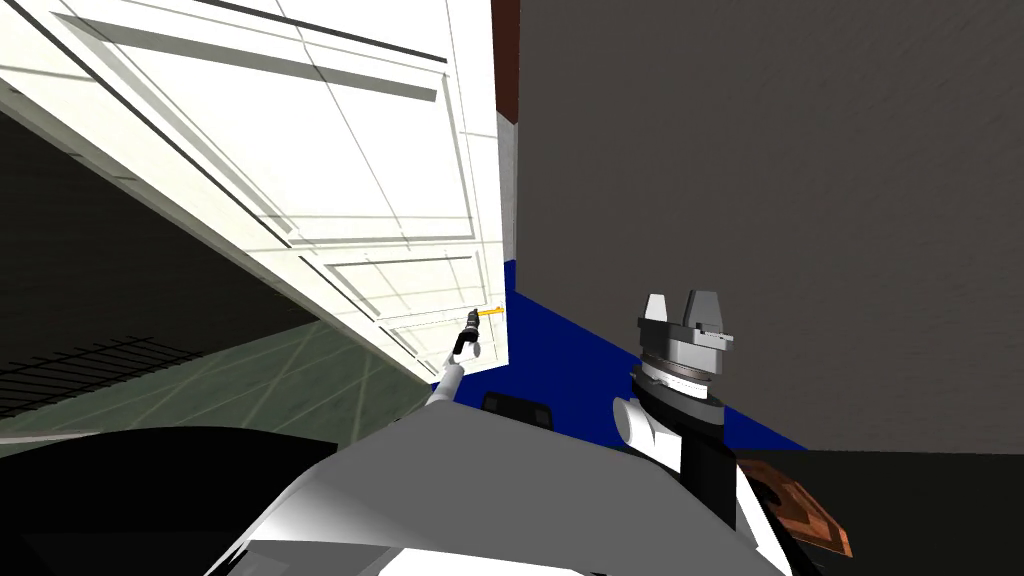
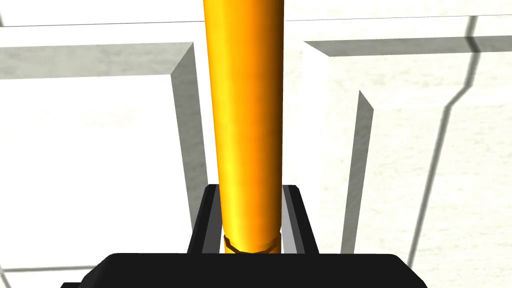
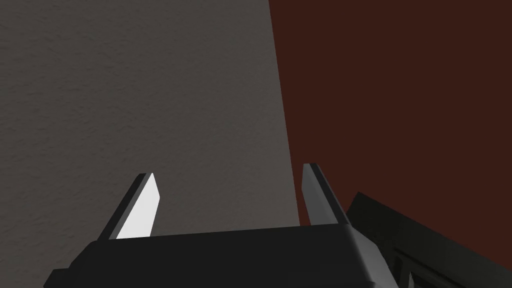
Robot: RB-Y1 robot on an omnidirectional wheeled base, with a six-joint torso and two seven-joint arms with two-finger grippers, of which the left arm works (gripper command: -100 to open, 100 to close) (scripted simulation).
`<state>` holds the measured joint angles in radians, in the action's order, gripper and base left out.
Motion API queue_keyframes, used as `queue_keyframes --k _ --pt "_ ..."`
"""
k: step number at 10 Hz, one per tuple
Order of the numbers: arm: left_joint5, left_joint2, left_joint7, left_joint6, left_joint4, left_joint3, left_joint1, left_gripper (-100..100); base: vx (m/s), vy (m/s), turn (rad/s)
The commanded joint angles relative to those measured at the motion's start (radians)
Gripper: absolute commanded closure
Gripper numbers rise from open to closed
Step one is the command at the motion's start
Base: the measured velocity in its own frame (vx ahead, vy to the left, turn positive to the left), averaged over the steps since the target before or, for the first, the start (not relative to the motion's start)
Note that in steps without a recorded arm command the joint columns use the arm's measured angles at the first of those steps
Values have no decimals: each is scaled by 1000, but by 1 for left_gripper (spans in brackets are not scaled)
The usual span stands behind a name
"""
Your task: Push the door open
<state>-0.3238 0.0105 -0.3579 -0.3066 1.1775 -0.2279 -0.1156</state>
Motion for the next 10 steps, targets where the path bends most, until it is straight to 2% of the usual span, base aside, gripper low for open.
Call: queue_keyframes --k 1,5,8,9,10 --pt "-32 -1 -37 -15 5 -18 -2 100 182 -81 156" --pt "-88 -39 -105 -21 1 -24 -9 100 158 -123 153" --pt "-109 -57 -130 -23 -1 -26 -12 100 98 -167 80" --pt "-106 -44 -127 -29 2 -40 -5 100 12 -58 73" --pt "-109 -30 -129 -31 2 -47 -2 100 41 79 57"
